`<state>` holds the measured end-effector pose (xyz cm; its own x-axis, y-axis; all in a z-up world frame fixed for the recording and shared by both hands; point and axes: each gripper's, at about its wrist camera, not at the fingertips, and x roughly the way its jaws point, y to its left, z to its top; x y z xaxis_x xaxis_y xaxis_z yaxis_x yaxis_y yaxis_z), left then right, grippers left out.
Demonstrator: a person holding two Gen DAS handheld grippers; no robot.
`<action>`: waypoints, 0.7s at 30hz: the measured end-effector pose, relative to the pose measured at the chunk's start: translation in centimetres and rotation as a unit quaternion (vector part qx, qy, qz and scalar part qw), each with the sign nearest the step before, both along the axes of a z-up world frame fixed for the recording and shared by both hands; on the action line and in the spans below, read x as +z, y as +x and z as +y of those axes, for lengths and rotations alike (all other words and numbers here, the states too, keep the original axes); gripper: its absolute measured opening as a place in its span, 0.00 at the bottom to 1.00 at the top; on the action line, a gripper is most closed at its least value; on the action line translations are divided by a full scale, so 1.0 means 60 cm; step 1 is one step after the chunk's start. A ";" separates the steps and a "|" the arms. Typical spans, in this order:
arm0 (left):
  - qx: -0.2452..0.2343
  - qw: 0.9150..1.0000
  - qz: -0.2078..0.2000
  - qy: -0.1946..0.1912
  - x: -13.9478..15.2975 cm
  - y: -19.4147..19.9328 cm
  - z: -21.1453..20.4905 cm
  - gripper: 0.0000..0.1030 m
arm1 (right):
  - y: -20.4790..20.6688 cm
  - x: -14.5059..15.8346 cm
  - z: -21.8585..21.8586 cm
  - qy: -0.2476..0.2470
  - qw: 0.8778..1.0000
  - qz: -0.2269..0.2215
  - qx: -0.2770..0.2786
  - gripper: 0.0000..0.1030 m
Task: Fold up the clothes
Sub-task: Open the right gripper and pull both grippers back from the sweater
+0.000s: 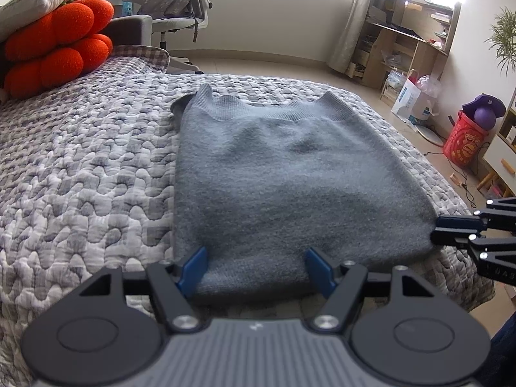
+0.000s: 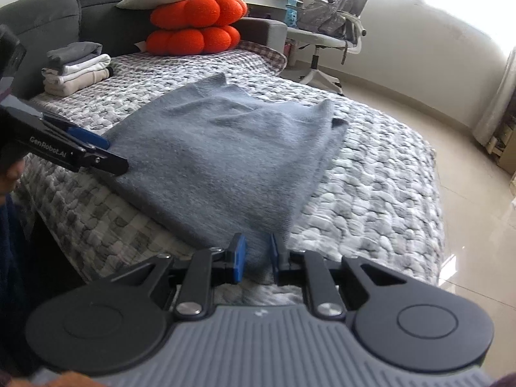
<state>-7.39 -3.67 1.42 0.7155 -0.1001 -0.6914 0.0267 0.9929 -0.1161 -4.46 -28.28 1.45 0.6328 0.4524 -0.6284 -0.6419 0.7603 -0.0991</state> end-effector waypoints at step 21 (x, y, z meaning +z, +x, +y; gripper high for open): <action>-0.009 1.000 0.001 -0.003 0.002 0.004 0.002 0.72 | -0.084 -0.035 0.075 -0.108 0.973 -0.146 0.141 0.47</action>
<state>-7.15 -3.55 1.56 0.7116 -0.1179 -0.6927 0.0447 0.9914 -0.1228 -9.47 -23.79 -0.64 0.6692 0.5104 -0.5401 -0.7419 0.4995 -0.4473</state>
